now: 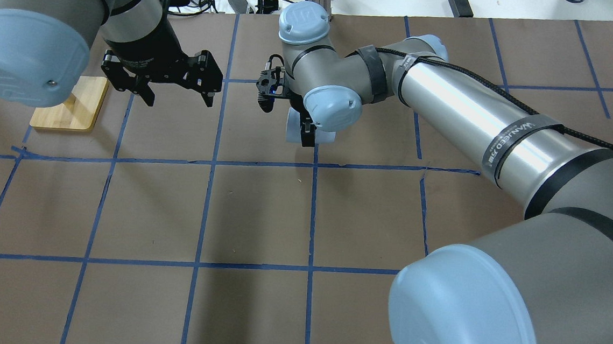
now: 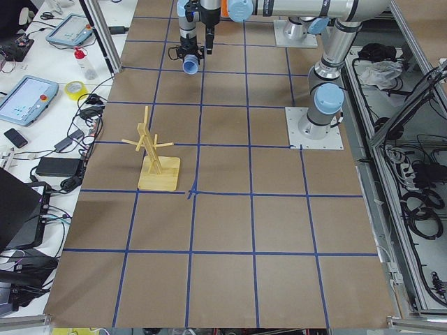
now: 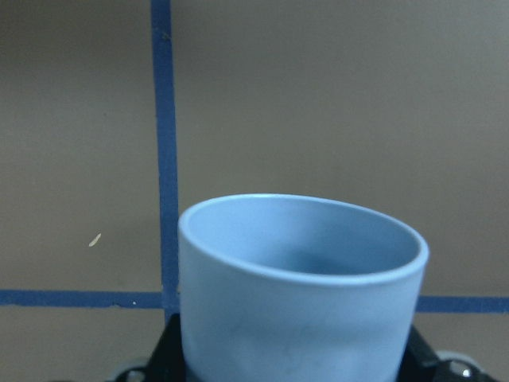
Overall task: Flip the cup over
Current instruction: 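Lower the cup and release it on its side with the right gripper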
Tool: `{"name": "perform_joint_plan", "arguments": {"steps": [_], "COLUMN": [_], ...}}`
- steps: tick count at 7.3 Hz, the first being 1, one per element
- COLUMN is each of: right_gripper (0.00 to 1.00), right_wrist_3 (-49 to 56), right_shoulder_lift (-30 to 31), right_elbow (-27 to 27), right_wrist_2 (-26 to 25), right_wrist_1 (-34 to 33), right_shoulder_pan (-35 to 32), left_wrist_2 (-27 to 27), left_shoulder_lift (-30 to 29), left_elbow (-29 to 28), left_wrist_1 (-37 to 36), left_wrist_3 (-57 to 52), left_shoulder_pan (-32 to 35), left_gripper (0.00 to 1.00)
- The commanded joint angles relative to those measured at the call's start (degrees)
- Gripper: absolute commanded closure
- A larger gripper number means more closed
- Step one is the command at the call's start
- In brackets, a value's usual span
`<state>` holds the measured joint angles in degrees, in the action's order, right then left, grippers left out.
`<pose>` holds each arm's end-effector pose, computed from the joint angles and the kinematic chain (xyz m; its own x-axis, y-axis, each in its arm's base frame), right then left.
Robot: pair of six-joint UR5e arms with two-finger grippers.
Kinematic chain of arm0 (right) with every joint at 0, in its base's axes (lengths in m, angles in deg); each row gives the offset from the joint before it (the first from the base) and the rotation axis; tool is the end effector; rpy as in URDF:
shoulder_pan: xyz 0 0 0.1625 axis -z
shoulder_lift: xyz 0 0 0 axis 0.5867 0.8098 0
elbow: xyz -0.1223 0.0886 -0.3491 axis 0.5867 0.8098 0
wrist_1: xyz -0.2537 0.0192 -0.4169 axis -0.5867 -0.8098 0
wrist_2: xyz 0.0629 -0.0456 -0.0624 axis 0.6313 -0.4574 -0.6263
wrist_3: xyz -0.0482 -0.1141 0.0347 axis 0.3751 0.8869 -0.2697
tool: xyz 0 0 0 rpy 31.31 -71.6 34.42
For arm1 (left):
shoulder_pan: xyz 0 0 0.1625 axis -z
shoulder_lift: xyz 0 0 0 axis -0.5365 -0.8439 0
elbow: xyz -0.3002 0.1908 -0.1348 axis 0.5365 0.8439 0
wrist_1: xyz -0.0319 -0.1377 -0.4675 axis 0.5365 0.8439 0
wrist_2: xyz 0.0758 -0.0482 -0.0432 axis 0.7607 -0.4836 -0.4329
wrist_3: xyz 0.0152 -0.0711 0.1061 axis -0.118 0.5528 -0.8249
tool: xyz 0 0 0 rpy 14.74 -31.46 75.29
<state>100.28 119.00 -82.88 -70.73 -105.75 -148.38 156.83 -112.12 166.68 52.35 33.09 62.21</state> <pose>0.4092 -0.6468 0.1273 0.0344 -0.9993 0.0164 -0.9993 -0.0342 0.0118 -0.1791 -0.5723 0.3948 -0.9998 -0.0185 -0.0050 -0.0182 0.9982 -0.0565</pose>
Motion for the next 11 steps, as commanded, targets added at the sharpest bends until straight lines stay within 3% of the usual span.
{"name": "perform_joint_plan", "arguments": {"steps": [1, 6, 7, 8, 9, 11], "right_gripper": [1.0, 0.98, 0.7, 0.21, 0.0, 0.0], "right_wrist_3": [-0.42, -3.78, -3.69, -3.78, -4.74, -5.19], "right_shoulder_lift": [-1.23, -1.5, -1.5, -1.59, -1.67, -1.67], "right_elbow": [0.05, -1.09, -1.18, -1.18, -1.36, -1.36], "right_wrist_2": [0.09, 0.35, 0.44, 8.01, 15.13, 15.21], "right_wrist_1": [-0.89, -0.63, -0.72, -1.15, -5.51, -6.25], "right_shoulder_pan": [-1.62, -2.6, -2.6, -2.51, -2.42, -2.07], "left_wrist_2": [0.01, -0.08, -0.08, -0.17, -0.17, -0.17], "left_shoulder_lift": [-0.13, -0.13, -0.13, -0.13, -0.13, 0.05], "left_elbow": [-0.03, 0.05, 0.05, 0.05, 0.05, 0.05], "left_wrist_1": [0.02, 0.02, 0.02, -0.06, -0.06, -0.06], "left_wrist_3": [-0.16, 0.1, 0.19, 0.19, 0.28, 0.28], "left_shoulder_pan": [0.09, 0.09, 0.09, 0.0, 0.09, 0.0], "left_gripper": [0.0, 0.0, 0.0, 0.0, 0.0, 0.0]}}
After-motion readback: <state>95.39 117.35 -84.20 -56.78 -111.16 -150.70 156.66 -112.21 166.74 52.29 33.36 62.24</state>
